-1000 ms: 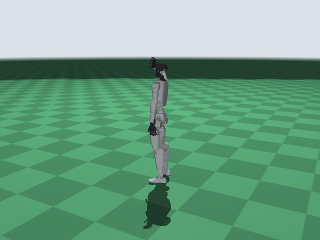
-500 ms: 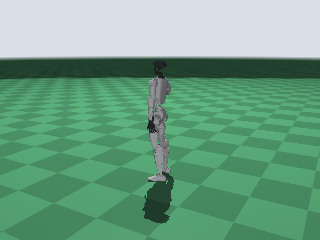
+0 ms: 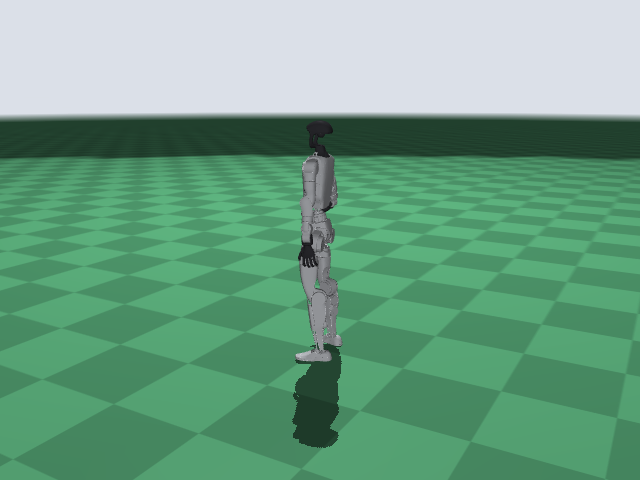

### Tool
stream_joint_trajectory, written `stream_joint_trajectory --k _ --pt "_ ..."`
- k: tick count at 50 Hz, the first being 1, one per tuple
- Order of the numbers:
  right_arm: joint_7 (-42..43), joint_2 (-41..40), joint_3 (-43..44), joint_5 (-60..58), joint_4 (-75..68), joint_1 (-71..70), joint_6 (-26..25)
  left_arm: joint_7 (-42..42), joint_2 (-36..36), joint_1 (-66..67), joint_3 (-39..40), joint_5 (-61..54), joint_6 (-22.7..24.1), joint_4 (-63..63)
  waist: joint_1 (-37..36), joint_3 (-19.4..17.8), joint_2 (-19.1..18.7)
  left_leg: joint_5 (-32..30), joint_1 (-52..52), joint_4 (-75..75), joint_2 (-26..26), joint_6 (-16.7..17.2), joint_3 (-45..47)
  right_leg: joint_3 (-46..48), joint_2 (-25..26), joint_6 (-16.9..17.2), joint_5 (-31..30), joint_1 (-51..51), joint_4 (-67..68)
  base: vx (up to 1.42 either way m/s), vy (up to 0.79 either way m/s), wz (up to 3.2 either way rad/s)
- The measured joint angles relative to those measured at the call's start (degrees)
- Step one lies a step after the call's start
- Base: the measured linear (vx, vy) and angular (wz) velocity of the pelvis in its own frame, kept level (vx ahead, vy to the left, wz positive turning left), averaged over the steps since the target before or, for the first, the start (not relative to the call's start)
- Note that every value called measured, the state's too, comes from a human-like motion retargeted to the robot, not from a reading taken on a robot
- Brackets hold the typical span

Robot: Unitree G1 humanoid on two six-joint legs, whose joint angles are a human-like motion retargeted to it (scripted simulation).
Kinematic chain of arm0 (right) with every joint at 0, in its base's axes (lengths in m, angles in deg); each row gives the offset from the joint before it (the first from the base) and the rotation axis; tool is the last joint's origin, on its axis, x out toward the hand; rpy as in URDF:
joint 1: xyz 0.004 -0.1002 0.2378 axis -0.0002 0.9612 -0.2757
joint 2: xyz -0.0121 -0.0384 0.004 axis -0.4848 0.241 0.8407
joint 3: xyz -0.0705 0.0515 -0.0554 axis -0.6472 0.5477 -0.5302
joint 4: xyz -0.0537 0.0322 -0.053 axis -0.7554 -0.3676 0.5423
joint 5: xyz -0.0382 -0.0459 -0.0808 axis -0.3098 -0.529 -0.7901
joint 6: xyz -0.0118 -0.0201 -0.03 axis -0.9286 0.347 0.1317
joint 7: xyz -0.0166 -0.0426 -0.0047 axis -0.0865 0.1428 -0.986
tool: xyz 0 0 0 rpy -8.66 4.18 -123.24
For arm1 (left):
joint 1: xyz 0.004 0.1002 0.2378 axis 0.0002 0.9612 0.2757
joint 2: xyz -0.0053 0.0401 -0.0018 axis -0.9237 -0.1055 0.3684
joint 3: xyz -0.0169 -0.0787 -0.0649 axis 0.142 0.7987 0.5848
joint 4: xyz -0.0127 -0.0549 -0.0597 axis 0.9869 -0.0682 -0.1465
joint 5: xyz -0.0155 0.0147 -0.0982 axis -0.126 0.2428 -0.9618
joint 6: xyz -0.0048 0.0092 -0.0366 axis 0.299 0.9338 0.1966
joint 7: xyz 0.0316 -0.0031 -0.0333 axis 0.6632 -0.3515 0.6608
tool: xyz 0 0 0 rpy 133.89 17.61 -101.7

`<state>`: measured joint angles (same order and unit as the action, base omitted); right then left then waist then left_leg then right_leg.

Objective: In place motions

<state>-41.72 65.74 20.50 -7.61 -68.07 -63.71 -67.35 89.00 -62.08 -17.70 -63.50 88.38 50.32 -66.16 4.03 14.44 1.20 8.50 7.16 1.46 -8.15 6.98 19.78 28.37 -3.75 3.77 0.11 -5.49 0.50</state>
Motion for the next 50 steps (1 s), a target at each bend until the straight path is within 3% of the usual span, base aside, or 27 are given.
stream_joint_trajectory --k 5,7,10,17,20,22,26,30,33,35,41,43,45,47,50 --pt "9.71 25.98 -11.56 -18.51 12.68 -11.07 0.26 -1.02 -0.36 -0.37 -0.88 -2.12 -0.49 -4.06 -1.5 0.29 1.47 -0.15 0.0 0.24 0.72 -0.2 -0.52 0.75 -0.66 0.02 0.13 0.75 -0.06 0.02 -0.04 0.11" --pt "12.08 34.46 -24.16 -25.83 18.39 -22.97 -0.3 -1.08 -0.58 -0.45 -1.35 -2.08 -0.8 -5.84 -1.36 0.34 0.9 -0.04 -0.19 0.25 0.68 -0.22 -0.19 0.39 -0.61 -0.06 0.12 0.66 0.02 -0.05 -0.06 -0.15" --pt "16.21 40.57 -55.58 -31.89 28.35 -49.21 -0.5 -0.73 -1.67 0.46 -1.75 -0.26 -1.3 -7.4 -0.2 0.53 -0.06 0.15 -1.37 -0.14 0.51 -0.26 1.16 -1.06 -0.32 -0.33 0.0 0.46 0.33 -0.02 -0.04 -0.43" --pt "31.57 37.48 -119.83 -57.78 57.93 -102.75 -1.5 -2.33 -4.15 -0.87 -1.78 1.65 -2.28 -7.31 -1.48 -2.59 1.34 0.58 -6.61 -1.5 1.04 0.06 4.4 -4.83 -0.61 -0.79 -0.29 1.61 1.44 -0.07 -0.15 -0.45" --pt "37.92 32.18 -140.45 -72.19 70.19 -120.99 -1.34 -2.08 -3.46 -2.71 -0.89 -0.33 -2.28 -7.04 -1.74 -3.74 1.14 0.62 -7.78 -1.7 1.16 0.24 4.53 -4.95 -0.71 -0.84 -0.14 2.44 1.59 -0.05 -0.11 -0.02" --pt "41.45 28.34 -147.9 -80.0 78.44 -128.96 -1.05 -1.64 -2.91 -3.53 -0.68 -0.9 -2.18 -6.01 -1.32 -3.93 1.0 0.64 -8.12 -1.71 1.15 0.29 4.39 -4.67 -0.69 -0.88 0.0 2.92 1.59 0.01 -0.03 0.05" --pt "54.58 26.22 -147.91 -83.65 90.83 -132.18 4.09 -1.2 -1.85 -5.13 -1.24 -1.42 -1.17 -2.95 -0.61 -4.01 1.36 0.68 -8.32 -1.66 1.21 0.25 3.78 -3.88 -0.66 -0.86 0.31 3.71 1.57 0.01 0.0 0.11" --pt "60.39 32.37 -147.91 -73.93 84.94 -129.22 9.16 0.28 0.8 -6.89 -3.19 -0.82 0.04 0.17 -1.47 -3.62 0.7 0.7 -7.7 -1.63 1.32 0.14 2.86 -2.75 -0.72 -0.67 0.54 3.94 1.48 0.01 0.05 0.25" --pt "56.99 37.53 -142.95 -69.24 69.85 -122.3 3.21 1.0 2.51 -7.14 -4.55 -0.39 0.97 1.23 -1.98 -2.66 -0.12 0.62 -6.6 -1.24 1.27 0.06 2.39 -2.39 -0.72 -0.63 0.53 3.62 1.21 0.05 0.07 0.12" --pt "53.13 39.17 -132.46 -65.4 57.78 -112.97 -1.35 1.08 2.85 -7.05 -5.0 -0.1 1.18 0.97 -1.68 -1.94 -0.34 0.59 -5.83 -0.95 1.23 -0.01 2.26 -2.13 -0.71 -0.62 0.47 3.34 0.96 0.03 0.04 0.05" --pt "30.39 35.77 -82.1 -38.92 28.28 -77.45 -6.64 -2.49 1.11 -6.0 -4.51 -0.31 0.02 -3.71 0.97 -1.14 -0.23 0.6 -4.82 -0.62 1.14 -0.24 1.77 -1.92 -0.51 -0.5 0.23 2.93 0.52 0.0 0.0 0.0" --pt "22.8 35.1 -68.19 -29.08 21.3 -67.0 -5.21 -3.5 0.56 -5.45 -3.72 -0.19 -0.78 -5.3 1.77 -1.22 -0.42 0.66 -4.81 -0.66 1.04 -0.31 2.04 -2.16 -0.4 -0.49 0.13 2.69 0.53 0.01 0.03 -0.08" --pt "16.66 34.05 -55.78 -22.2 15.1 -55.2 -0.64 -4.21 0.26 -4.55 -2.58 -0.19 -1.36 -6.3 2.5 -1.48 -0.75 0.75 -5.09 -0.8 0.97 -0.38 2.45 -2.65 -0.22 -0.55 0.02 2.49 0.56 0.04 0.11 -0.23" --pt "10.62 31.14 -44.8 -20.73 11.94 -41.41 3.28 -4.8 0.18 -3.11 -1.63 -0.41 -1.44 -6.68 3.09 -1.9 -1.05 0.85 -5.75 -1.0 0.94 -0.43 2.99 -3.31 -0.06 -0.63 -0.15 2.48 0.62 0.06 0.09 -0.33" --pt "7.27 20.98 -33.21 -27.44 11.55 -23.19 3.36 -5.11 0.1 -1.13 -0.99 -0.72 -1.37 -7.21 3.53 -2.98 -1.47 1.02 -7.25 -1.31 0.76 -0.46 4.37 -4.97 0.31 -0.79 -0.49 2.64 0.77 0.05 0.09 -0.5"
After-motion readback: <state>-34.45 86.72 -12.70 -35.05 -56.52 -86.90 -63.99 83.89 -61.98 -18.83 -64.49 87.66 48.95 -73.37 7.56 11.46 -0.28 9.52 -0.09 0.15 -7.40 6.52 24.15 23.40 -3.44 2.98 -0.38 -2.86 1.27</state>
